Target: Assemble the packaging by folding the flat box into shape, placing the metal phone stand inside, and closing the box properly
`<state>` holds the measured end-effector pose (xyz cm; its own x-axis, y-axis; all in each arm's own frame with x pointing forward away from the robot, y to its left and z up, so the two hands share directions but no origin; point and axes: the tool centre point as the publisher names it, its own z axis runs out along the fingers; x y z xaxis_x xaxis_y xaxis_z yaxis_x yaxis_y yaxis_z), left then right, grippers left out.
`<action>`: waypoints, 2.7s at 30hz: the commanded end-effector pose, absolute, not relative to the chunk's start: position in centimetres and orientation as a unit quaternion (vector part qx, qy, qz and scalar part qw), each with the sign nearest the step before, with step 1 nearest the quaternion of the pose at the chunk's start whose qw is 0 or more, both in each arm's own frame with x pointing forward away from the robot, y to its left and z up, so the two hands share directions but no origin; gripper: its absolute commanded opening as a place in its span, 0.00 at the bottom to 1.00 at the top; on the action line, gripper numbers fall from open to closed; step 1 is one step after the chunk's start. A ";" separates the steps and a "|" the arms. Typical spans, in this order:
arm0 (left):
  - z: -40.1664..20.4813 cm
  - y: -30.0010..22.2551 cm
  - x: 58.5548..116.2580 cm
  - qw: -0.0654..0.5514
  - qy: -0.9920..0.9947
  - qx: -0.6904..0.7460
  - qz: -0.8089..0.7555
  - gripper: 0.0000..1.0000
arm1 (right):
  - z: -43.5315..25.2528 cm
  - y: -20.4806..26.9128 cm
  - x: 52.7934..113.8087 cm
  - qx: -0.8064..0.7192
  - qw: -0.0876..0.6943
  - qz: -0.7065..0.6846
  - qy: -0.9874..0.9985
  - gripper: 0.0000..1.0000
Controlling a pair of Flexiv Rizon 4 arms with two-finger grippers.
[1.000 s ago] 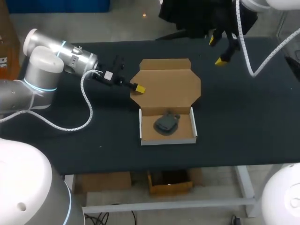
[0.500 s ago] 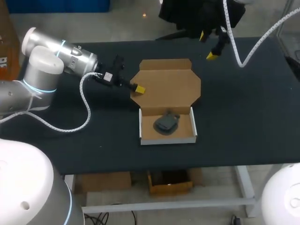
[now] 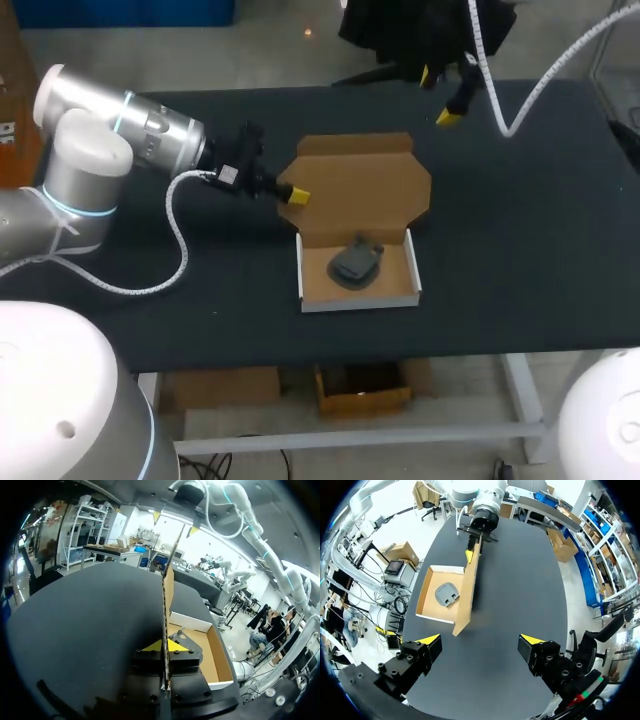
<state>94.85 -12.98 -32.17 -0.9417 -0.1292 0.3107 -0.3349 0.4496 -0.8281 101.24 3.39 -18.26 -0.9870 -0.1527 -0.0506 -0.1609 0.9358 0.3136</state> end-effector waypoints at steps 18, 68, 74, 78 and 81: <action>-32.5 -13.4 93.6 -0.013 -0.860 0.102 0.500 0.00 | -18.0 5.2 101.6 -0.098 -0.001 0.159 0.982 1.00; -32.3 -13.8 93.0 -0.044 -0.865 0.067 0.496 0.00 | -16.8 9.9 102.9 -0.050 -0.030 0.076 0.995 1.00; -32.3 -13.8 93.0 -0.044 -0.865 0.067 0.496 0.00 | -17.9 11.5 103.8 -0.064 -0.046 0.055 0.995 0.61; -32.3 -13.8 93.0 -0.044 -0.865 0.067 0.496 0.00 | -18.6 12.4 103.8 -0.069 -0.050 0.047 0.995 0.47; -32.3 -13.8 93.0 -0.044 -0.865 0.067 0.496 0.00 | -19.2 12.9 103.5 -0.072 -0.051 0.043 0.995 0.46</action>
